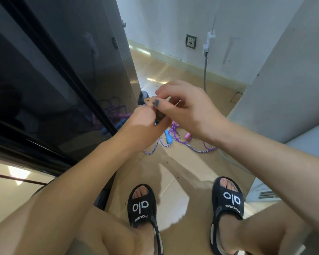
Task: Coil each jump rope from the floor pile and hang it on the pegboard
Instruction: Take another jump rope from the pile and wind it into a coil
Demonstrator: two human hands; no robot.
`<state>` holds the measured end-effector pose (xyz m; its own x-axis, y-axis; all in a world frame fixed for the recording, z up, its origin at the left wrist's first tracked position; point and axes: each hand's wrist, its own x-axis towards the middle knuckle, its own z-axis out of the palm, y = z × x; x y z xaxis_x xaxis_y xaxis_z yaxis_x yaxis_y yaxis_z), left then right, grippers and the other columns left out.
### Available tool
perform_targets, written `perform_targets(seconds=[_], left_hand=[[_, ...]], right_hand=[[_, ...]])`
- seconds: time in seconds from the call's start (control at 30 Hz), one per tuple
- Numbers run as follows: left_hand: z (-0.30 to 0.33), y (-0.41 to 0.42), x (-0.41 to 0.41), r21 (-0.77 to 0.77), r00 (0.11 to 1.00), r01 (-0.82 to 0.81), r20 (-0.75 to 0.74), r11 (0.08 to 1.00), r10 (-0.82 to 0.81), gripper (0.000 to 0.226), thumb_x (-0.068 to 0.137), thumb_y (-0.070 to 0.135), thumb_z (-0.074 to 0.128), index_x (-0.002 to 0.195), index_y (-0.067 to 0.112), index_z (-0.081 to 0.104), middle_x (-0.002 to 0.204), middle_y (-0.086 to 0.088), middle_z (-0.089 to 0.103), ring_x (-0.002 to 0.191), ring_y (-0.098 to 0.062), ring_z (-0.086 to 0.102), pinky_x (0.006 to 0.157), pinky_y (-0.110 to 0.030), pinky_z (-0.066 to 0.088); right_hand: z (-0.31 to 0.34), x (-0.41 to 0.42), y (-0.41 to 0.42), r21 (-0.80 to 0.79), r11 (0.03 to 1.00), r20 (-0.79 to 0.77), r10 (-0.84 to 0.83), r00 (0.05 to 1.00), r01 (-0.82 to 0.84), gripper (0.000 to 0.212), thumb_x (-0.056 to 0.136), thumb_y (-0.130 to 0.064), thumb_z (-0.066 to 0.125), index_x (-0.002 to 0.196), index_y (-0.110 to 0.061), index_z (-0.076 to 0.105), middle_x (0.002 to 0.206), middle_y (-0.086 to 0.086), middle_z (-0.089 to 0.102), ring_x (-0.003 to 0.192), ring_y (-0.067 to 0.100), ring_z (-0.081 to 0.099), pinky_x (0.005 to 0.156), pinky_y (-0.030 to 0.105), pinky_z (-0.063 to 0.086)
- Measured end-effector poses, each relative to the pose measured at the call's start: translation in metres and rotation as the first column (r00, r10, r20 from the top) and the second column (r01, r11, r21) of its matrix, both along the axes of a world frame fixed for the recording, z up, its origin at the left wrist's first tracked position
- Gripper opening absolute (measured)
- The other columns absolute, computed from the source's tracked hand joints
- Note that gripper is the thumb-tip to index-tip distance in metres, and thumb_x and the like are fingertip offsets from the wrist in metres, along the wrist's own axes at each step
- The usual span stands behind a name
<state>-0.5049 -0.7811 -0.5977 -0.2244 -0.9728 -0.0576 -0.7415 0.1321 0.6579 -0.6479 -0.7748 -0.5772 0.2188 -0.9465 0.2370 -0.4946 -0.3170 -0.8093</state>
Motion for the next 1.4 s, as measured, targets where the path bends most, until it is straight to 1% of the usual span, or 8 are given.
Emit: perform_targets(seconds=[0.13,0.23,0.4,0.6,0.8,1.1,1.3,1.4], left_hand=[[0.001,0.003,-0.001,0.044,0.998,0.049,-0.050,0.998,-0.047,0.021,0.096,0.022,0.056,0.080,0.032,0.047,0.067,0.004,0.051,0.048,-0.003,0.050,0.047,-0.020,0.042],[0.001,0.001,0.000,0.088,0.996,0.053,-0.078,0.995,-0.046,0.013,0.097,0.030,0.054,0.093,0.018,0.051,0.063,-0.004,0.056,0.041,-0.008,0.047,0.044,-0.023,0.040],[0.000,-0.005,0.011,0.149,0.952,0.051,-0.305,0.987,-0.003,0.034,0.093,0.038,0.059,0.105,0.007,0.053,0.085,-0.026,0.068,0.052,-0.024,0.056,0.051,-0.034,0.046],[-0.005,-0.007,0.008,0.127,0.951,0.070,-0.308,0.989,-0.028,0.027,0.099,0.036,0.059,0.106,0.011,0.055,0.083,-0.022,0.069,0.053,-0.021,0.056,0.056,-0.040,0.052],[-0.007,-0.009,0.007,0.142,0.911,0.018,-0.409,0.990,0.042,0.038,0.091,0.038,0.061,0.106,0.004,0.054,0.066,-0.012,0.059,0.053,-0.026,0.054,0.053,-0.041,0.049],[-0.004,-0.010,0.007,0.064,0.931,-0.003,-0.363,0.998,0.026,0.036,0.096,0.034,0.062,0.105,0.002,0.050,0.064,-0.009,0.056,0.048,-0.021,0.050,0.049,-0.036,0.046],[-0.003,-0.009,0.006,0.046,0.940,-0.026,-0.340,0.999,0.040,0.031,0.097,0.031,0.061,0.105,0.003,0.051,0.066,-0.010,0.057,0.048,-0.022,0.050,0.051,-0.034,0.045],[-0.005,-0.010,0.008,0.085,0.917,-0.044,-0.391,0.995,0.074,0.032,0.094,0.032,0.064,0.103,0.004,0.052,0.069,-0.011,0.058,0.052,-0.021,0.052,0.053,-0.040,0.048]], right_hand=[[0.004,-0.005,0.003,0.077,0.995,0.053,0.060,0.997,-0.064,0.005,0.087,-0.017,0.070,0.082,-0.014,0.070,0.097,-0.007,0.070,0.065,0.008,0.051,0.063,0.025,0.047],[0.005,-0.010,0.003,0.070,0.997,0.061,0.020,0.998,-0.024,0.007,0.085,-0.015,0.071,0.082,-0.013,0.066,0.068,-0.018,0.061,0.056,0.009,0.049,0.051,0.017,0.041],[0.001,-0.019,0.000,0.061,0.995,0.171,-0.094,0.981,0.084,0.018,0.086,-0.013,0.068,0.098,-0.020,0.057,0.068,-0.012,0.064,0.057,0.011,0.056,0.055,0.031,0.046],[-0.004,-0.018,0.004,0.138,0.979,0.175,-0.172,0.969,0.149,0.006,0.089,-0.011,0.069,0.085,-0.008,0.066,0.064,-0.003,0.063,0.048,0.005,0.059,0.050,0.016,0.043],[-0.008,-0.015,0.004,0.221,0.963,0.242,-0.208,0.948,0.155,0.008,0.092,-0.004,0.060,0.084,-0.004,0.058,0.068,0.013,0.068,0.053,0.017,0.068,0.048,0.028,0.051],[-0.010,-0.010,0.003,0.209,0.946,0.305,-0.304,0.902,0.248,0.014,0.091,-0.002,0.055,0.079,-0.009,0.055,0.058,0.005,0.064,0.054,0.024,0.070,0.053,0.035,0.058],[-0.006,-0.011,0.003,0.195,0.958,0.268,-0.258,0.928,0.210,0.016,0.095,-0.008,0.058,0.109,-0.010,0.065,0.072,0.014,0.067,0.052,0.017,0.069,0.049,0.020,0.049],[-0.007,-0.009,0.005,0.214,0.956,0.250,-0.251,0.935,0.200,0.014,0.094,-0.005,0.057,0.103,-0.009,0.067,0.072,0.014,0.068,0.055,0.017,0.070,0.046,0.021,0.049]])
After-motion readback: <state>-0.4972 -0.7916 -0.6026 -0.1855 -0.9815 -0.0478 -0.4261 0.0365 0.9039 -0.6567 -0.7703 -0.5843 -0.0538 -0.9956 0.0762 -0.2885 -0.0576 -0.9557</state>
